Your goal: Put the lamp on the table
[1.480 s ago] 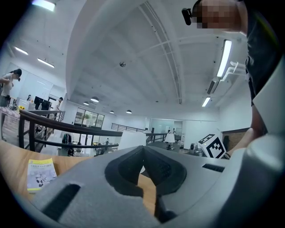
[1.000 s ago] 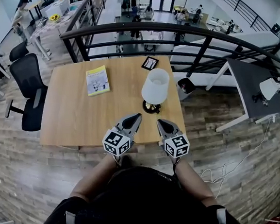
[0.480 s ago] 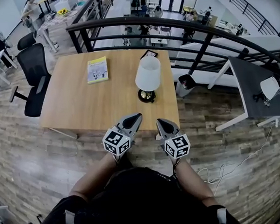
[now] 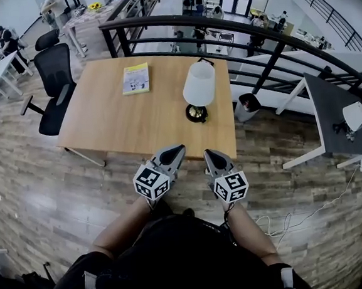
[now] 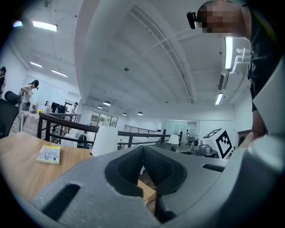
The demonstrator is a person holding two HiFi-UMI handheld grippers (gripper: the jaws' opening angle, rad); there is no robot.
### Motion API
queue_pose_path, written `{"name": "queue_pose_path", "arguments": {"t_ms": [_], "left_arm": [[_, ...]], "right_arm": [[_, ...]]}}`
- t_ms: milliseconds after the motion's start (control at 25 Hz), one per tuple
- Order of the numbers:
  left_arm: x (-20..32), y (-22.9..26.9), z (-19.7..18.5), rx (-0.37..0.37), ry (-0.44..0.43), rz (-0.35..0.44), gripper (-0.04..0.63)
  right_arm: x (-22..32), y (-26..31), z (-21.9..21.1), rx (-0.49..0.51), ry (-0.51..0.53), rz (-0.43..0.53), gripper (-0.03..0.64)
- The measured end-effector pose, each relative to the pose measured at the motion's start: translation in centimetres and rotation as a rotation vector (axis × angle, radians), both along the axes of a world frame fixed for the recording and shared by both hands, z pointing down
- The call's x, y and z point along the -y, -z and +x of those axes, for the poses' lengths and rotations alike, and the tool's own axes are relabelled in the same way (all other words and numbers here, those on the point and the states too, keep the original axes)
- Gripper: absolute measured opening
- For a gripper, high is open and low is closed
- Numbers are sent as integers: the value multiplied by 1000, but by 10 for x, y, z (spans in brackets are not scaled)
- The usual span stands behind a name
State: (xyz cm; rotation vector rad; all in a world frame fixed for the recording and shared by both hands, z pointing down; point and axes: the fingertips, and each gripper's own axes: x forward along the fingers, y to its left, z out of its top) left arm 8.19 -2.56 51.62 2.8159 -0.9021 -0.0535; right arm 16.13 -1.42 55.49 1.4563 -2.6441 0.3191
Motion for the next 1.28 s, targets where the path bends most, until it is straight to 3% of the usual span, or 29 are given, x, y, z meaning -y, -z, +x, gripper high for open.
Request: {"name": "queue_pose_path", "arguments": {"t_ms": [520,760,1280], "left_arm": [[-20,1,-77,-22,12,-6,8],[-46,2,-123,24,-46,24,8],[-70,2,-204,-25,-141,23,8]], "right_arm": [[-23,11,-75,16,-4,3,15],[-37,17,-136,31,-20,17,14],[-62,29,-224,18,-98,43,15]]}}
